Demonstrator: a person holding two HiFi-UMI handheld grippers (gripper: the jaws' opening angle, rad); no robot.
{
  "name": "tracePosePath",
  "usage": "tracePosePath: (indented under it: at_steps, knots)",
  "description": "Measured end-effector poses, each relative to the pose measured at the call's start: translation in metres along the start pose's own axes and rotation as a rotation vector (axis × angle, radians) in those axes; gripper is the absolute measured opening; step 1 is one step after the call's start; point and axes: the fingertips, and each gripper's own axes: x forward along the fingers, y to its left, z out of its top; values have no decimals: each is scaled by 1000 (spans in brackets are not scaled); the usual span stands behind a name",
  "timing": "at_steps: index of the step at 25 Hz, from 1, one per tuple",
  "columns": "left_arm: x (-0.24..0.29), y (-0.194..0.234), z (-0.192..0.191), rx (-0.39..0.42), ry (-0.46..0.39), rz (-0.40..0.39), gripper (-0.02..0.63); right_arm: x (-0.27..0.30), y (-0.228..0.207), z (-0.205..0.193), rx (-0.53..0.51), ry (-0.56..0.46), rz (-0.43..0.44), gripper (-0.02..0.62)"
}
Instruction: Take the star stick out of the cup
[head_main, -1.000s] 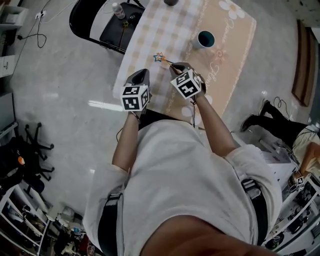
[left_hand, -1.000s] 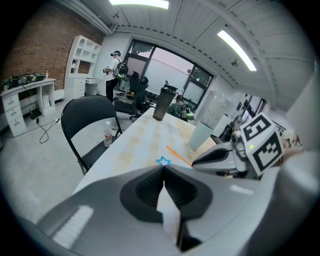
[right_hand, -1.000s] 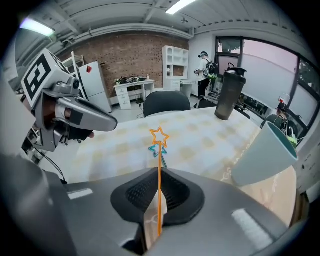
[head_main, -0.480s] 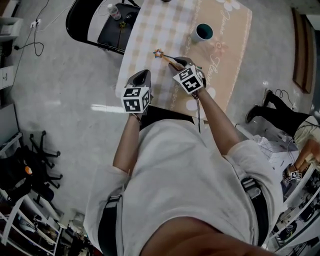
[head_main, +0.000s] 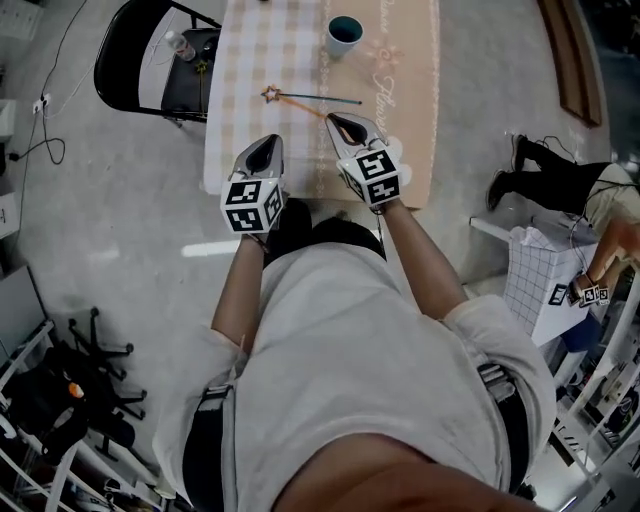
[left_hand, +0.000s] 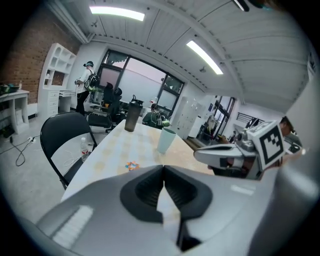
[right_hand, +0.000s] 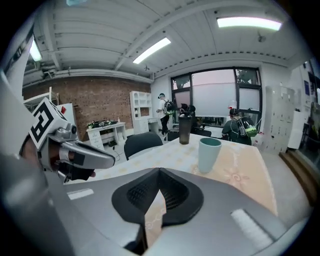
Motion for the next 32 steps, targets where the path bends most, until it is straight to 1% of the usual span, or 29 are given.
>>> tracePosePath:
  at_steps: [5, 6, 9, 10, 11, 14, 16, 18, 21, 23, 25, 27, 29, 32]
  knots:
    - [22, -34, 58, 76, -90, 7, 5, -27, -47, 55, 32, -128, -31, -2]
    - [28, -39, 75, 84, -108, 18, 5, -29, -59, 72, 34, -150, -34, -2]
    - [55, -46, 145, 66, -167, 64, 5, -25, -104, 136, 13, -193, -21, -2]
    - [58, -57, 158, 68, -184, 71, 5, -33, -114, 148, 2, -207, -25, -2]
    - [58, -72, 163, 82, -195, 72, 3, -48, -120, 152, -10, -222, -35, -2]
    - [43, -130, 156, 133, -223, 55, 3, -108, -124, 141, -28, -268, -80, 0]
    - [32, -162, 153, 134, -260, 40, 3, -143, -126, 134, -26, -293, -97, 0]
    - [25, -188, 148, 122, -290, 33, 3, -172, -126, 126, -32, -301, -94, 0]
    - [15, -222, 139, 117, -305, 21, 4, -208, -122, 113, -43, -302, -85, 0]
    - [9, -243, 136, 143, -310, 4, 3, -227, -122, 107, -30, -316, -93, 0]
    - [1, -253, 142, 183, -326, 2, 3, -236, -119, 108, -25, -332, -101, 0]
    - [-11, -253, 149, 204, -348, 11, 3, -240, -108, 113, -34, -343, -104, 0]
    - [-20, -254, 147, 206, -351, 18, 3, -244, -101, 112, -35, -342, -103, 0]
    - [-26, -257, 141, 206, -333, 16, 4, -250, -99, 110, -23, -334, -109, 0]
